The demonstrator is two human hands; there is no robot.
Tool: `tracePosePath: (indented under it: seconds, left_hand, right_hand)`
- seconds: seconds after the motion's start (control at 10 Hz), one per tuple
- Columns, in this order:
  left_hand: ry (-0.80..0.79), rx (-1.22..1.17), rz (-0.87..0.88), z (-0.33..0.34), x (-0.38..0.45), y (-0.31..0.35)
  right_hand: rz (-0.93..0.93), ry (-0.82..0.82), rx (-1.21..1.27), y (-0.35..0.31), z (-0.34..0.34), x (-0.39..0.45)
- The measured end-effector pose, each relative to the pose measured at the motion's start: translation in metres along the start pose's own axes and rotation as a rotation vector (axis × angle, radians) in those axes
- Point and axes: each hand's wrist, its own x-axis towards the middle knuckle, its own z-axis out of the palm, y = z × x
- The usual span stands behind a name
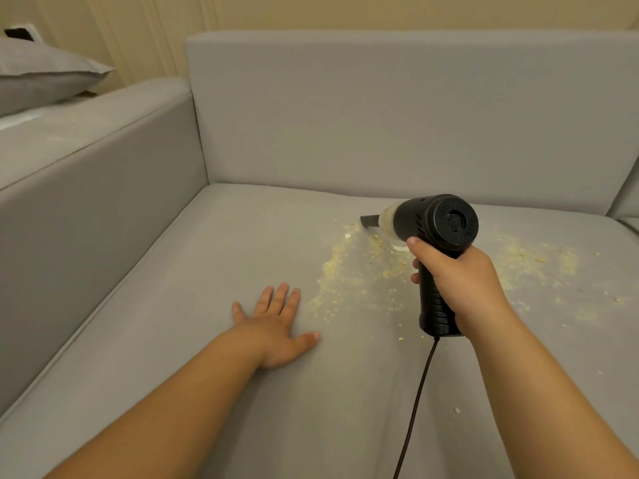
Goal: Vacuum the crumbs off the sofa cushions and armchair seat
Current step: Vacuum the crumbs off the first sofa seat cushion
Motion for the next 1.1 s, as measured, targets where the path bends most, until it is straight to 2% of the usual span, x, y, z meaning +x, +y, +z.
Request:
tracePosePath:
  seconds: [0.8,1.0,1.1]
  left_hand:
    - [-0.001,-0.021,-0.001,-0.001,-0.004,0.000]
    - [-0.005,-0.021,0.001,-0.001,-0.004,-0.001]
    - [-0.007,-0.019,-0.002,-0.001,-0.004,-0.001]
  right_hand:
    - [0.023,-0.133,-0.016,0.009,0.032,-0.012]
    - [-0.014,0.029,-0.012,-0.006,0.020,-0.016]
    - [-0.012,0.024,-0.058,-0.011,0.012,-0.018]
